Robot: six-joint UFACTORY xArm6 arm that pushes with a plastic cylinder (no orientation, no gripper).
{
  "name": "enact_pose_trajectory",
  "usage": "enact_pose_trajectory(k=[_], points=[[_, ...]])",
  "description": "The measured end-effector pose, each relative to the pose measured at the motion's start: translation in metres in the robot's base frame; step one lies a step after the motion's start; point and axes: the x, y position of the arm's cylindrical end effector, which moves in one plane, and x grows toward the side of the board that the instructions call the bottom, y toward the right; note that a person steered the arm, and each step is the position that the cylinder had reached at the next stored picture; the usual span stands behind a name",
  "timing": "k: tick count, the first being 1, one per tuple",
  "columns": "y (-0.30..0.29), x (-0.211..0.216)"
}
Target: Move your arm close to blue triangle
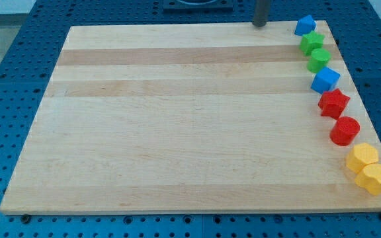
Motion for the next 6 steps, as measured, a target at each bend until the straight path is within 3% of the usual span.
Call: enact_pose_trajectory(k=[6], points=[[0.061, 0.000]])
